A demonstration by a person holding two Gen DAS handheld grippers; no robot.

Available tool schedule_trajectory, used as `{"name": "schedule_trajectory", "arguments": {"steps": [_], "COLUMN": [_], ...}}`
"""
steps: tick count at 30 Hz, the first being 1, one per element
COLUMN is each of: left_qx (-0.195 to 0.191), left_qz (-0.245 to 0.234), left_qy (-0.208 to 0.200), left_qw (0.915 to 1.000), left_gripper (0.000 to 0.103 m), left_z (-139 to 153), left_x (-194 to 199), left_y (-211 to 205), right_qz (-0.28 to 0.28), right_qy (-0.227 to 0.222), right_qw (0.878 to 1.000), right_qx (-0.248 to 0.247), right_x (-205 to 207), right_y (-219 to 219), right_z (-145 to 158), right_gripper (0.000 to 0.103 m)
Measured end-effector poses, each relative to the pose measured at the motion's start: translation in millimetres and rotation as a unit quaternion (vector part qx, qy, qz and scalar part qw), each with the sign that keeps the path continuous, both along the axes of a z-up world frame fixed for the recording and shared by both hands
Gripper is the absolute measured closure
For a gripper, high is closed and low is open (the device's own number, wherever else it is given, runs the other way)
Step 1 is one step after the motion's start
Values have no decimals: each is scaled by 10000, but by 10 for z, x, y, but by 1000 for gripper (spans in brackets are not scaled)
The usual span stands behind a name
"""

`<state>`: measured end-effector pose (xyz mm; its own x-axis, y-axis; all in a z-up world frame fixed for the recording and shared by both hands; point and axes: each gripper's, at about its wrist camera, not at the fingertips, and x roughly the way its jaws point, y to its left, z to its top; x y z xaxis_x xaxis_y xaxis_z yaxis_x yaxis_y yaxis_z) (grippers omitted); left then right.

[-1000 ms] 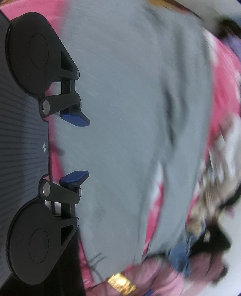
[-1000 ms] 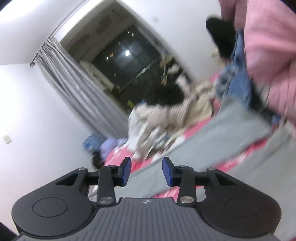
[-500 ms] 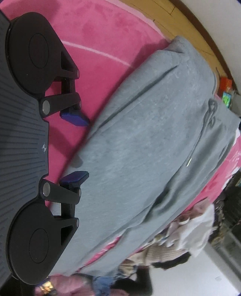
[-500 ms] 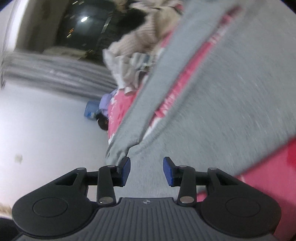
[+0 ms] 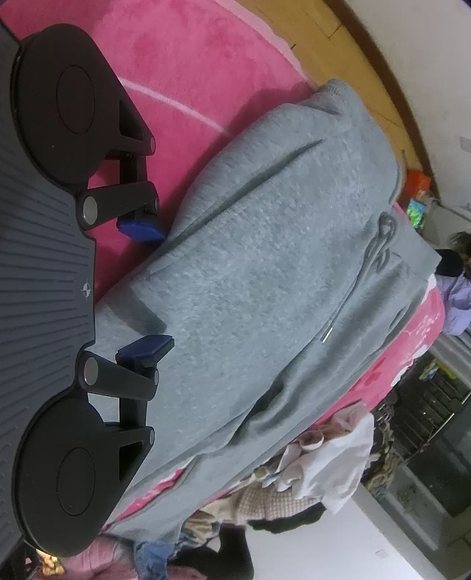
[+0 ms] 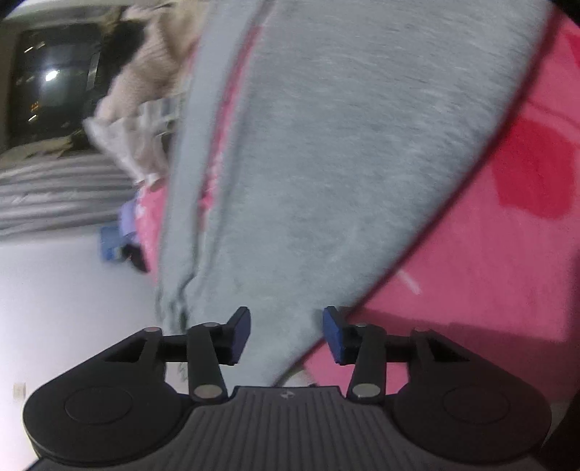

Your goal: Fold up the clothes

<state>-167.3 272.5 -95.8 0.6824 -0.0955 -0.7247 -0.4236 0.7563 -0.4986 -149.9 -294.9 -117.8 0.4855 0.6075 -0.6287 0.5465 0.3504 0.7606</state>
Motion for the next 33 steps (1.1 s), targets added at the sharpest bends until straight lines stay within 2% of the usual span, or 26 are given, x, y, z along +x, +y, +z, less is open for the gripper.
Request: {"name": "schedule_trajectory", "arguments": {"steps": [4,8,12,17,21,26,28,30,32,33], "left_qx": [106,-5,8,132,256,453,586,623,653,675], "left_qz": [177,587,722,737,735,570,464,489,522,531], "left_qy": [-40,-25,-34,-79,-101,-38,1,23,42,52], "left_qw": [9998,9983,9974,9972,9969,9973,9972,9969,9965,9963], "left_gripper": [51,56,56,56,58,60,60,67,78,81], "left_z": [19,-2,-14,-28,-35,-19,-1,14,29,39], "left_x": [3,-38,-61,-32,-15,-9,10,18,27,35], "left_y": [37,192,267,243,214,135,99,91,86,82], "right_qz": [-315,-670,-1004,-1448,-1434,-1214,-1170,-1181,-1221,-1232], "right_qy": [333,457,400,245,107,-131,-220,-295,-375,-416], "right_qw": [9989,9966,9923,9809,9768,9777,9788,9790,9785,9780], "right_qx": [-49,-113,-611,-1277,-1585,-1708,-1666,-1635,-1620,-1631], "right_x": [-29,-38,-12,28,40,80,118,122,104,97], "right_y": [-56,-175,-349,-647,-693,-590,-568,-572,-586,-590], "right_z": [-102,-110,13,85,75,35,40,51,69,82], "right_gripper": [52,53,53,53,58,61,65,81,89,90]}}
